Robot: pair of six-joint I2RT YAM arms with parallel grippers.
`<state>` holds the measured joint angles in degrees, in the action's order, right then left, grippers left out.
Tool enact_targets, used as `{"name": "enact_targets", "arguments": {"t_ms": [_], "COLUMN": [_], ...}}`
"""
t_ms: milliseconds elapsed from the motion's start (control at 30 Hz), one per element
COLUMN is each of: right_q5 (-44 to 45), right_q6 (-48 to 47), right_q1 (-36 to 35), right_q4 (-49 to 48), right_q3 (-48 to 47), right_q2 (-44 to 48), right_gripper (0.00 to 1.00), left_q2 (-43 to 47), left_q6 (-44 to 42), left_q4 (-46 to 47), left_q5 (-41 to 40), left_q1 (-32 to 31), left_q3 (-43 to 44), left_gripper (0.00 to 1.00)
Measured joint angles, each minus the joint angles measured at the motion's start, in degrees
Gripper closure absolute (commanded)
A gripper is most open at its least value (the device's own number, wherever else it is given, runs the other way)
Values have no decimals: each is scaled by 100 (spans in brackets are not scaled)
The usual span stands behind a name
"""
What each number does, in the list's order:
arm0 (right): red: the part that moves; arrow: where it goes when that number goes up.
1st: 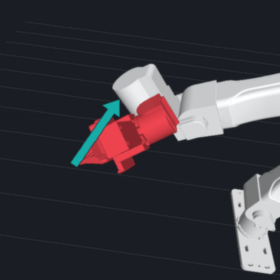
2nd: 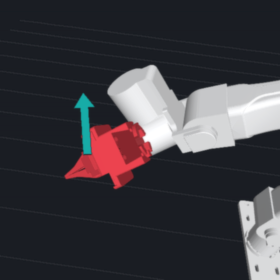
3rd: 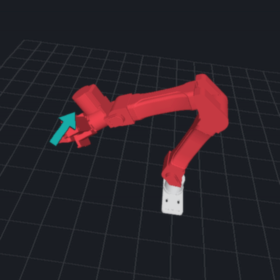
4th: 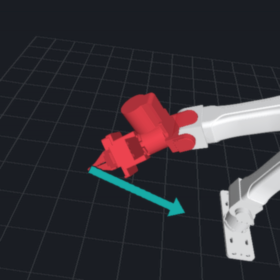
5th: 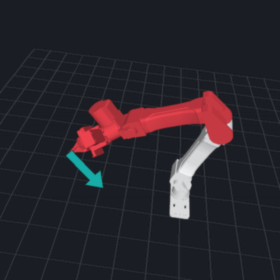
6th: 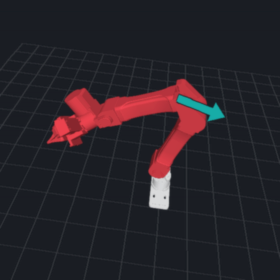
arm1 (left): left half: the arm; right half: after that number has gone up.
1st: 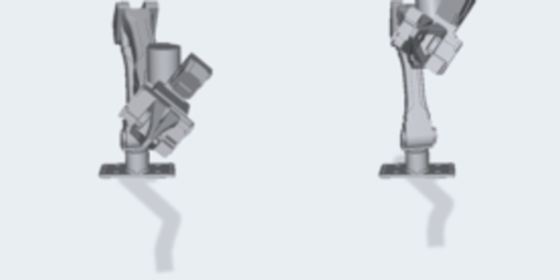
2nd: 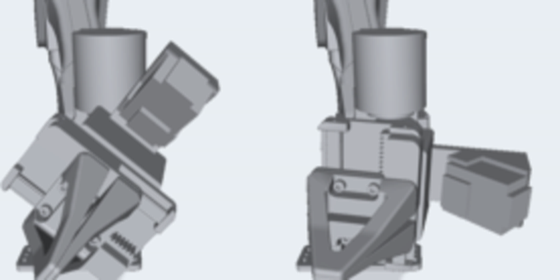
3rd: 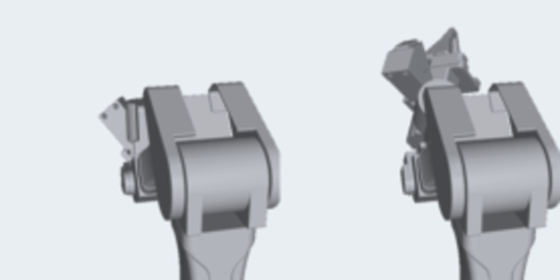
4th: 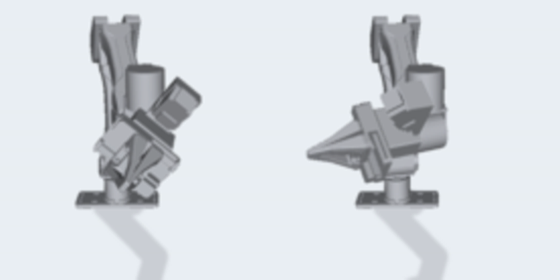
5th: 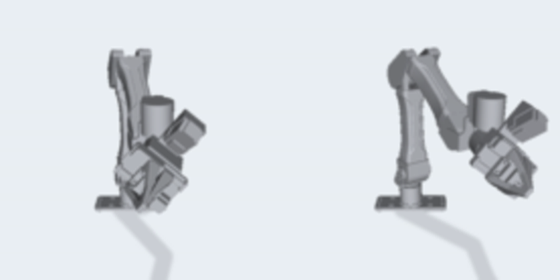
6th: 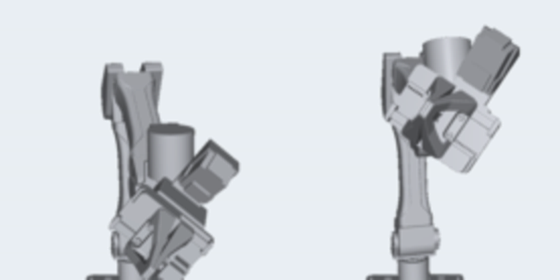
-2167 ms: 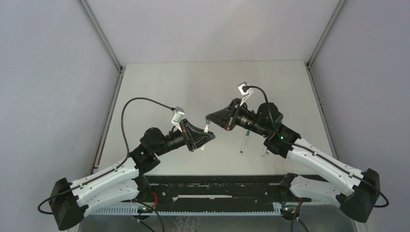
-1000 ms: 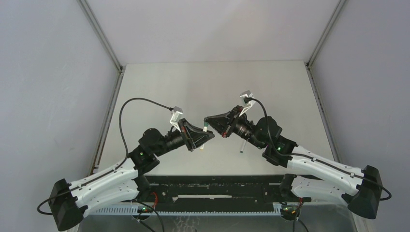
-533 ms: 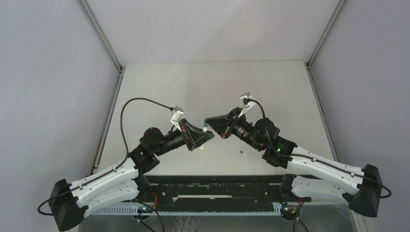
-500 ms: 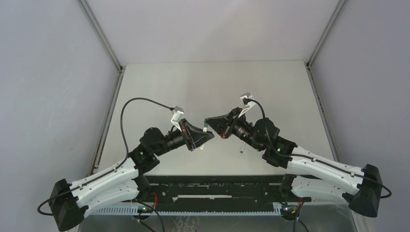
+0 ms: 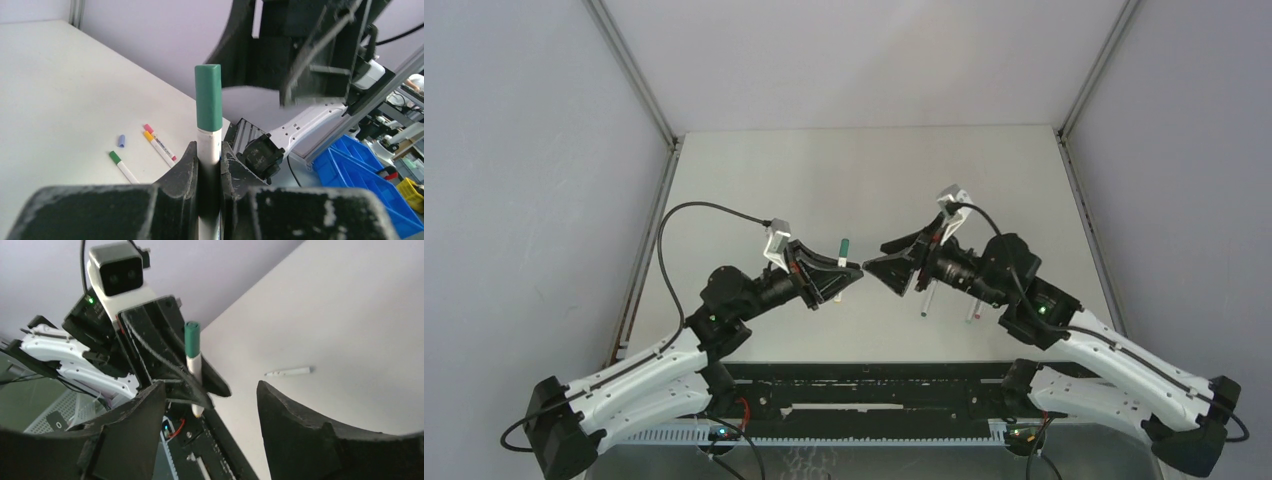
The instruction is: Insert the pens into the pen caps
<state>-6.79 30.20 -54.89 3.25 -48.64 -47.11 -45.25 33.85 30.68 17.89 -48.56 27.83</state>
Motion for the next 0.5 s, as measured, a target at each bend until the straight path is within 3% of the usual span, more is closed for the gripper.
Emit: {"name": "enact_targets", "arguments": {"t_ms": [200,500], "right_q5": [-1021,-1993], "right_q6": [-24,24], "right_q1": [863,846], "right_q4": [-302,-732], "right_q3": [-205,-599], "right_q2": [-72,-1029], "right_gripper": [35,47], "left_q2": [92,107], "left_q6": [-243,-494], "left_q4": [105,90], "left_q5": [356,686], "left_q1": [0,0], "left_q3": [-9,-9], "left_gripper": [100,100]}}
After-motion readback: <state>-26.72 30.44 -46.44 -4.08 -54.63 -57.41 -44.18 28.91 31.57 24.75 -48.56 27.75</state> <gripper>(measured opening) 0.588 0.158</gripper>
